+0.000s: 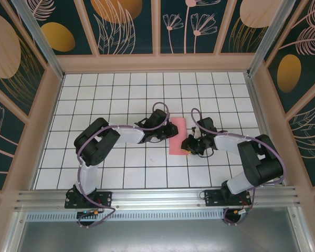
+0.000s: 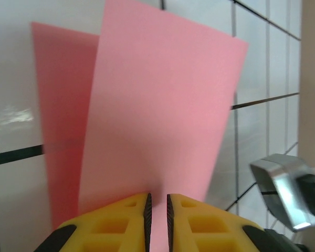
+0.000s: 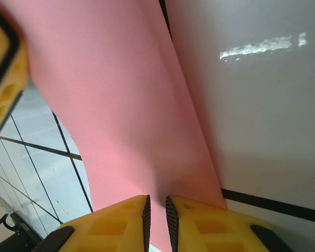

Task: Fold a paper plane with a square sheet of paper (pick it up from the middle)
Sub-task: Fold the square sheet of paper in half at the center of the table.

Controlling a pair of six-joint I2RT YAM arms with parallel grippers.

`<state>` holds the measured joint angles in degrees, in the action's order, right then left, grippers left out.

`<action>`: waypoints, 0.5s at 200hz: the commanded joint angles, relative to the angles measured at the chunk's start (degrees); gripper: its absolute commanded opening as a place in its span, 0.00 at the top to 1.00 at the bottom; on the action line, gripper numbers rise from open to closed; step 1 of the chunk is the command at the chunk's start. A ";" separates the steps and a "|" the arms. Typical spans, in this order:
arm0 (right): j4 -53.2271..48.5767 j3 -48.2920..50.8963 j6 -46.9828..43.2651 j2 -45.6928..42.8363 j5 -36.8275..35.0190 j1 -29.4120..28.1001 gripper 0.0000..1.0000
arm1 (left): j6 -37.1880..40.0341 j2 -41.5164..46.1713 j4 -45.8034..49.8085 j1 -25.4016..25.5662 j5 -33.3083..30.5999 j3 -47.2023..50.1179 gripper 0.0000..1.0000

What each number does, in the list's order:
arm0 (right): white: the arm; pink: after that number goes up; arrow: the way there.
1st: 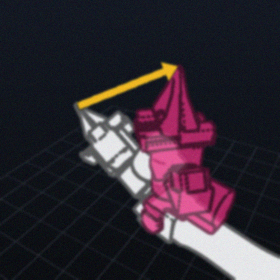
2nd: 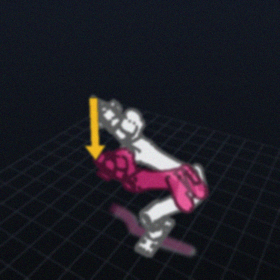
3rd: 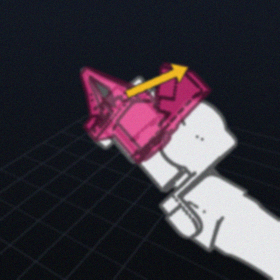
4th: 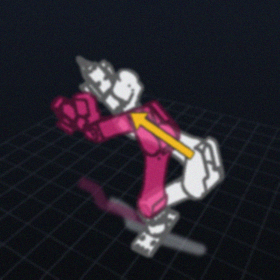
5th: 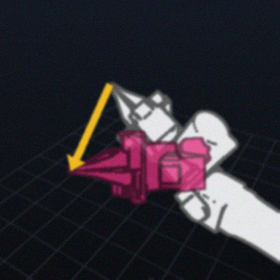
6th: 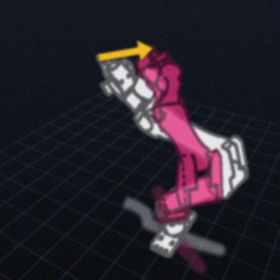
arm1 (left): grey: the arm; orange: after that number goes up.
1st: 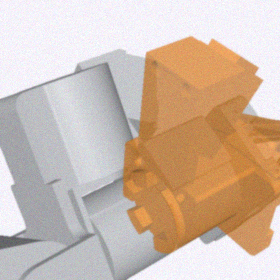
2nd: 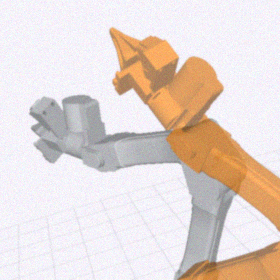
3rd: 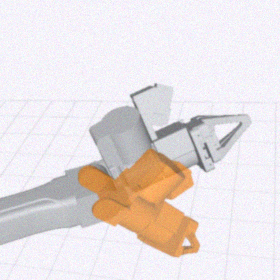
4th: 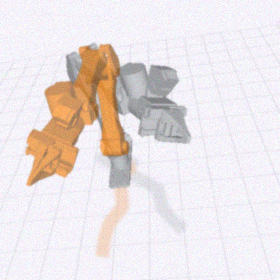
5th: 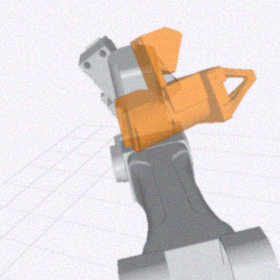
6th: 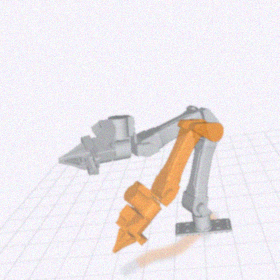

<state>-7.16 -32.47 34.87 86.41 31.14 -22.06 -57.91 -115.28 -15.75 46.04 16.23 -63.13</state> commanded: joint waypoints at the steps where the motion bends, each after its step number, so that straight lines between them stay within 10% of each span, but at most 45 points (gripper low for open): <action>1: -4.84 3.55 -0.86 3.94 -6.00 -0.04 0.78 | 0.74 -1.01 4.36 0.10 -2.15 -1.82 0.82; 100: -4.53 3.41 -1.12 2.92 -5.92 -0.10 0.77 | 2.15 -2.79 7.70 0.10 -4.59 -2.17 0.83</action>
<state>-6.52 -32.10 34.87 86.37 31.18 -22.04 -57.19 -116.46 -10.98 46.04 12.93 -64.31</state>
